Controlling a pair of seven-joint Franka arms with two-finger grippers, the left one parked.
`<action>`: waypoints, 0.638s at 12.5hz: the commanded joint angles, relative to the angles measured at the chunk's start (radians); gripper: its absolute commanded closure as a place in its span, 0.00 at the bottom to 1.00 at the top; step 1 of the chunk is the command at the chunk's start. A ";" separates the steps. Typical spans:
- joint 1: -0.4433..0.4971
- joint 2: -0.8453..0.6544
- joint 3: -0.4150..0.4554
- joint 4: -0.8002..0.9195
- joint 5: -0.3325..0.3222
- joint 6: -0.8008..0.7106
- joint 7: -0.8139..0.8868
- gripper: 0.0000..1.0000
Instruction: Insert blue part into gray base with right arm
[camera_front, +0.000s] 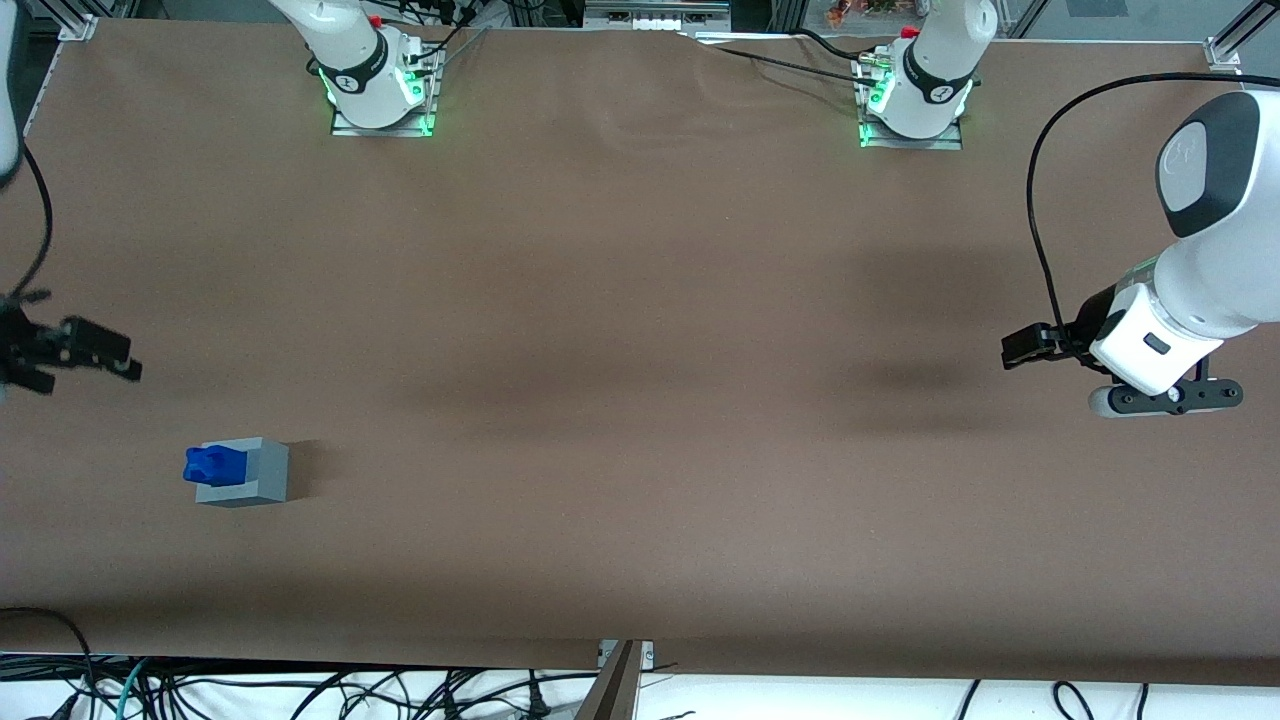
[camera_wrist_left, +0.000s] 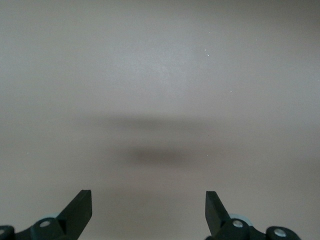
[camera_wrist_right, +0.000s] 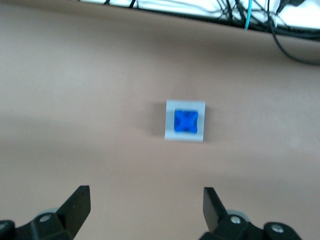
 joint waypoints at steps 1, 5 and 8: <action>0.000 -0.103 0.008 -0.109 -0.034 -0.044 0.014 0.00; 0.020 -0.222 0.014 -0.265 -0.061 -0.046 0.165 0.00; 0.021 -0.210 0.014 -0.255 -0.060 -0.051 0.140 0.00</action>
